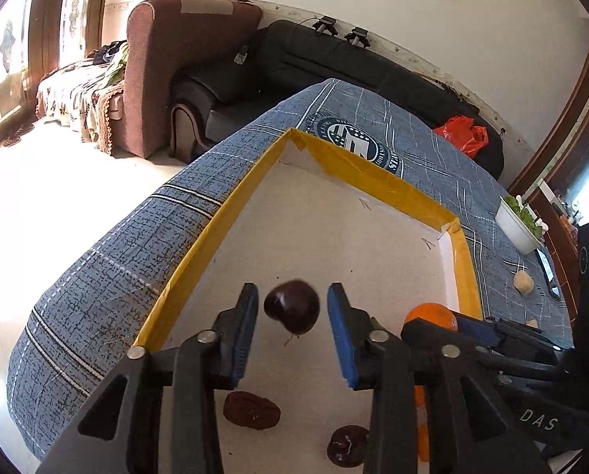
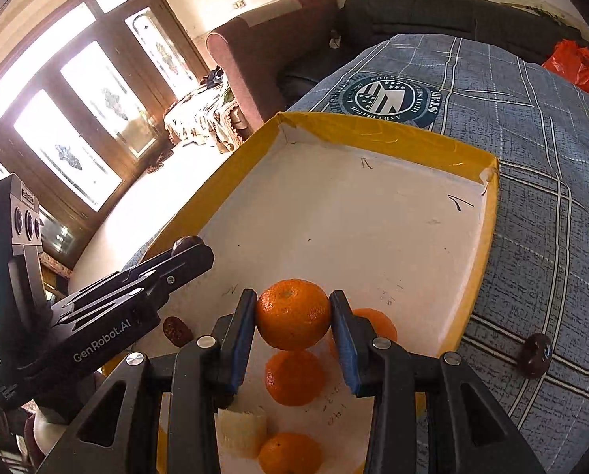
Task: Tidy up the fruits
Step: 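Carry the plum into the tray and open the left tool while the right tool drops its mandarin there, then grasp a dark plum with the left tool while the right tool grasps a round pale chunk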
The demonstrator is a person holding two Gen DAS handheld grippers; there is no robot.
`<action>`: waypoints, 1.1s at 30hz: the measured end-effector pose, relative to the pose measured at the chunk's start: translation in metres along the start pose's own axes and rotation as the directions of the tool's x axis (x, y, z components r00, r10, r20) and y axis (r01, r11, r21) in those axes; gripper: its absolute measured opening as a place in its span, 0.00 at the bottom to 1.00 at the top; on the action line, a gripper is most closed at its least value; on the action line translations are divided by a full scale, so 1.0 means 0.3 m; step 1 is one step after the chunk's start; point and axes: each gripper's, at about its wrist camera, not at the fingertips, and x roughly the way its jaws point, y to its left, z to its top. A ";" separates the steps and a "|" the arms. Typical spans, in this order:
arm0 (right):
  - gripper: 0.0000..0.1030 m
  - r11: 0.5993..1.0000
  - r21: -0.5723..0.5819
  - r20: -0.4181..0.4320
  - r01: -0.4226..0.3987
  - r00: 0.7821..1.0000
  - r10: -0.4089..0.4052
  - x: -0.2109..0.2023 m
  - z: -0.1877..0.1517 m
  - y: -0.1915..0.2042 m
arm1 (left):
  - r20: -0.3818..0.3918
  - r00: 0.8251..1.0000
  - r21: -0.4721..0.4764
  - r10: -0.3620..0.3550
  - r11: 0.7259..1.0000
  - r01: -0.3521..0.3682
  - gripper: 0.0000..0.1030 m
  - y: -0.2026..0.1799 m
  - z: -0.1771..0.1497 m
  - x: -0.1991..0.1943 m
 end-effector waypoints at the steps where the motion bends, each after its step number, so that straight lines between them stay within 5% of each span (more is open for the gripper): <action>1: 0.42 1.000 -0.003 -0.002 0.002 1.000 -0.002 0.001 -0.001 0.004 | 0.005 1.000 -0.002 0.000 1.000 0.000 0.51 0.002 -0.002 -0.005; 9: 0.49 1.000 -0.007 0.031 0.010 0.999 -0.010 -0.019 0.004 0.025 | 0.022 0.999 -0.051 -0.032 0.998 0.033 0.68 0.038 -0.018 -0.068; 17: 0.53 0.998 -0.036 0.090 0.042 0.995 -0.039 -0.138 -0.036 0.031 | 0.068 0.997 -0.053 -0.021 0.998 0.025 0.71 -0.026 -0.086 -0.175; 26: 0.58 0.997 0.029 0.147 0.074 0.986 -0.077 -0.306 -0.169 -0.074 | 0.158 0.981 0.071 0.112 0.990 -0.124 0.72 -0.198 -0.195 -0.314; 33: 0.58 0.989 0.122 0.177 0.087 0.978 -0.108 -0.413 -0.295 -0.202 | 0.179 0.975 0.141 0.135 0.977 -0.161 0.74 -0.281 -0.247 -0.364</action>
